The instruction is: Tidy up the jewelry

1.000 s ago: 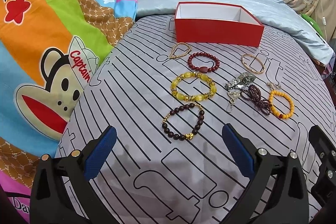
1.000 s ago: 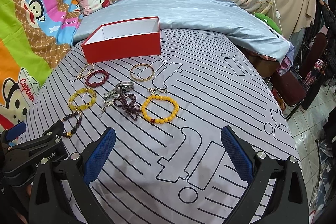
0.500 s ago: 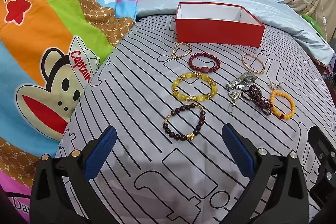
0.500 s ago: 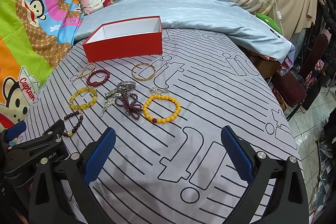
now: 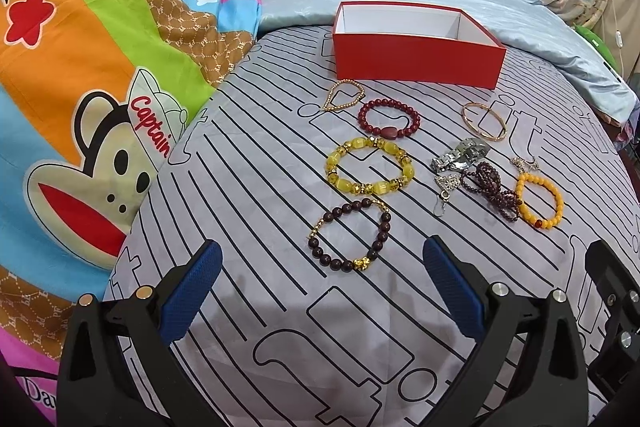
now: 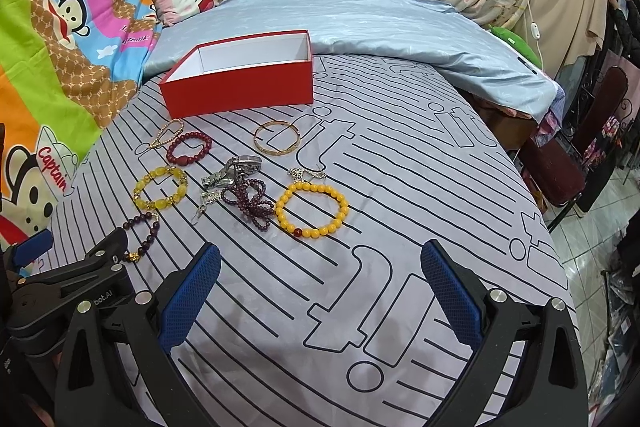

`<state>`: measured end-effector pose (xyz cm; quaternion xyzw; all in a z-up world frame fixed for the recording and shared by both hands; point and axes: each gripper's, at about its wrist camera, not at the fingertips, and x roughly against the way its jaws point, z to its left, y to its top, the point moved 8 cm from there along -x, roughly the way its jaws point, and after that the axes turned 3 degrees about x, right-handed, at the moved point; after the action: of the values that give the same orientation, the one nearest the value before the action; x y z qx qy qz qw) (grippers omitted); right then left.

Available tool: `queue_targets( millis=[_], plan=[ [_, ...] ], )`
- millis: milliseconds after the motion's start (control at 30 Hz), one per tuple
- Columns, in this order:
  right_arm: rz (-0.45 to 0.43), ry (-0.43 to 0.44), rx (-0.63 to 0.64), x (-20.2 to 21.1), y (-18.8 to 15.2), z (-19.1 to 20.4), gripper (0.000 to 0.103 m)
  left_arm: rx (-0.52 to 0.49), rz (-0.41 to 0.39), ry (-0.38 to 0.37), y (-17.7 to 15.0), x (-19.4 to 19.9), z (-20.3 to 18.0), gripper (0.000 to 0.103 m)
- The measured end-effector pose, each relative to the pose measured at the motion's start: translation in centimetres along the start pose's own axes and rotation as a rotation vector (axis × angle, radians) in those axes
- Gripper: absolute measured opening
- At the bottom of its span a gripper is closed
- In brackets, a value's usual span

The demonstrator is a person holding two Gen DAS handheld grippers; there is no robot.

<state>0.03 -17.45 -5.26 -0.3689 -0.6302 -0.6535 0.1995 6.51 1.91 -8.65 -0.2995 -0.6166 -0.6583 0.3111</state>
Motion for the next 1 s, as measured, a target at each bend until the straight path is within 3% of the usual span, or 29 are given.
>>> queue_targets(
  millis=[633,1000],
  plan=[
    [0.022,0.003,-0.022,-0.9,-0.1,-1.2,0.096,0.050,0.038,0.009,-0.1,-2.2,3.8,0.094],
    [0.041,0.001,-0.024,-1.7,-0.5,-1.3,0.096,0.031,0.084,-0.043,-0.5,-4.7,2.0,0.078]
  ],
)
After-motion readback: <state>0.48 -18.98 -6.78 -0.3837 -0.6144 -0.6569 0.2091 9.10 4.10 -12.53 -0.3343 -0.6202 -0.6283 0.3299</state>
